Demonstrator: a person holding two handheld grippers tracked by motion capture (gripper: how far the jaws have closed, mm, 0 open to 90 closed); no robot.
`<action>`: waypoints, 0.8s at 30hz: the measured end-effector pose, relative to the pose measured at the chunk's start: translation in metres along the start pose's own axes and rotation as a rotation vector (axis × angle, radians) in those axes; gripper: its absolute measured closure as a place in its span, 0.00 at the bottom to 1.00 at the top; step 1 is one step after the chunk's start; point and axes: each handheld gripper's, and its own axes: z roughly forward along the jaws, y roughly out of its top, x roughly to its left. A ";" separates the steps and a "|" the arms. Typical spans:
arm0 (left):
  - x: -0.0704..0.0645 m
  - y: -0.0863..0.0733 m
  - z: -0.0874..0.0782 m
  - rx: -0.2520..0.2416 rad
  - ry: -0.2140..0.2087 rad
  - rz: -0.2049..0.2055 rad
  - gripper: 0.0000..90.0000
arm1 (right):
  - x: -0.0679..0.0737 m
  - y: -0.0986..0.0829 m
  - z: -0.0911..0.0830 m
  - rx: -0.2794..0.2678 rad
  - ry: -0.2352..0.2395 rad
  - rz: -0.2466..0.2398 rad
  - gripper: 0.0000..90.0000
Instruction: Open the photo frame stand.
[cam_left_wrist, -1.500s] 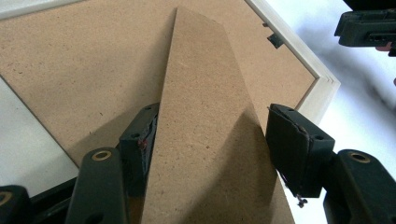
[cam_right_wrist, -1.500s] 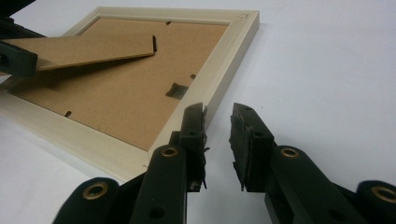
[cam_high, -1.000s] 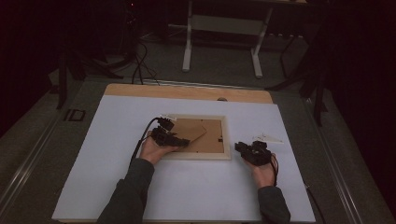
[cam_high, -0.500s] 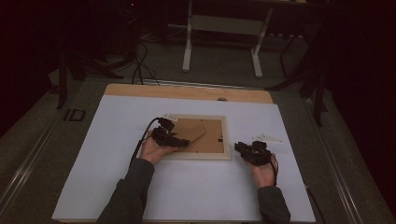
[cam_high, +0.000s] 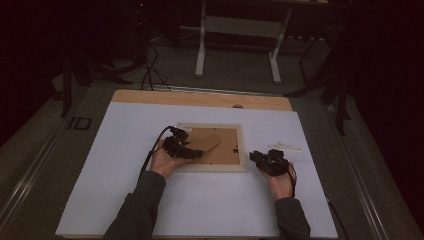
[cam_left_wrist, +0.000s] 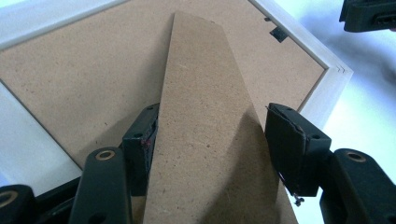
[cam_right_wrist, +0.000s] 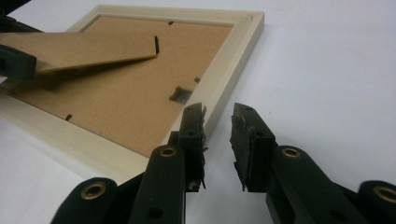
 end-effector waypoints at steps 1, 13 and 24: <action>0.000 0.000 0.000 0.000 0.001 0.005 0.46 | 0.000 0.001 0.000 0.000 0.001 -0.006 0.82; -0.009 0.000 -0.005 -0.032 0.034 0.059 0.46 | 0.004 0.016 0.015 0.031 0.021 -0.032 0.80; -0.018 -0.002 -0.010 -0.066 0.064 0.102 0.46 | 0.001 0.033 0.023 0.052 0.007 -0.048 0.79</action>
